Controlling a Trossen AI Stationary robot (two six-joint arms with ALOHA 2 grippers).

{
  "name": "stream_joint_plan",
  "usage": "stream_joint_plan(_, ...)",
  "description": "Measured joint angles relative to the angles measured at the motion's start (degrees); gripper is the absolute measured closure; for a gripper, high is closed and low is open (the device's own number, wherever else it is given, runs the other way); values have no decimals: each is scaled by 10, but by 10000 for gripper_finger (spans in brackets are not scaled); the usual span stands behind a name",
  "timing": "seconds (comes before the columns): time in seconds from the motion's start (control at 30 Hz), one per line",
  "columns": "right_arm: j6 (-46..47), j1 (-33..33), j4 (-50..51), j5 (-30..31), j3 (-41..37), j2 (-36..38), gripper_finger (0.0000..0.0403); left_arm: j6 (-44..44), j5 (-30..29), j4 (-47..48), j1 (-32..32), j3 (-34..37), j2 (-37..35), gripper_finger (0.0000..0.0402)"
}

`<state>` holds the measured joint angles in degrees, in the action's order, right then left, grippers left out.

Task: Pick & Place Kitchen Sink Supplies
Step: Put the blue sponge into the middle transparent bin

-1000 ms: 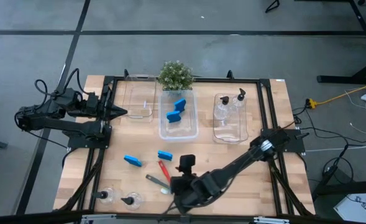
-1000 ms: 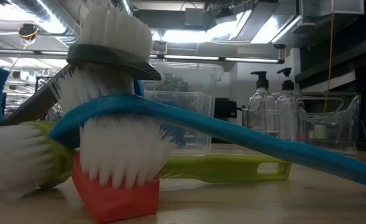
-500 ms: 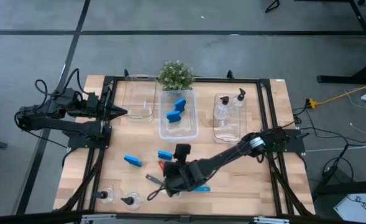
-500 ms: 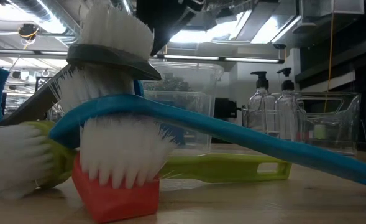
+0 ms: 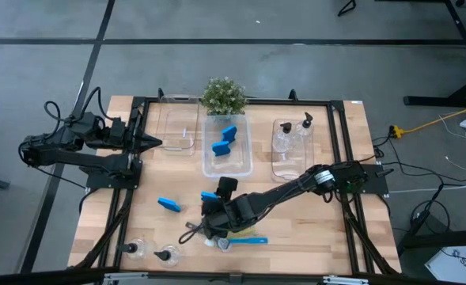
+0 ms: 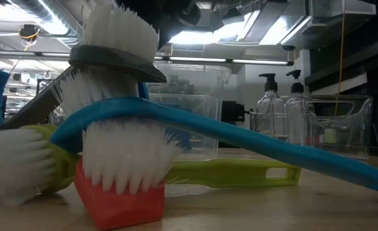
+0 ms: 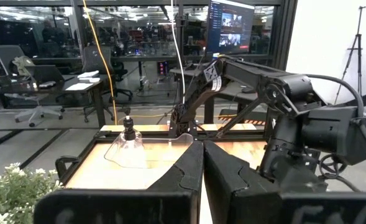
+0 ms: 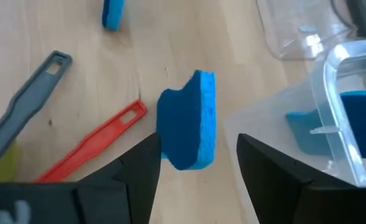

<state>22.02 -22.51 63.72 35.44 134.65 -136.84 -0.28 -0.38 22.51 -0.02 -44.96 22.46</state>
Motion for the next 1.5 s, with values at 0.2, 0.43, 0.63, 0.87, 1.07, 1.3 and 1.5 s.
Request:
stream_joint_plan(0.2, 1, 16, -1, -19, 0, 0, 194, 0, 0, 0, 0, 0, 0, 395)
stream_joint_plan(0.43, -4, 25, -31, -57, -28, -2, 194, 0, 0, 0, 0, 0, 0, 396)
stream_joint_plan(0.63, -11, 29, -56, -56, -60, -5, 194, 0, 0, 0, 0, 0, 0, 396)
stream_joint_plan(0.87, -10, 28, -58, -52, -59, -3, 225, 0, 0, 0, 0, 0, 0, 396)
stream_joint_plan(1.07, -15, 29, -56, -52, -59, -3, 297, 0, 0, 0, 0, 0, 0, 395)
stream_joint_plan(1.3, -35, 29, -38, -91, -49, -2, 384, 0, 0, 0, 0, 0, 0, 395)
stream_joint_plan(1.5, -41, 28, 24, -108, 1, 0, 380, 0, 0, 0, 0, 0, 0, 395)
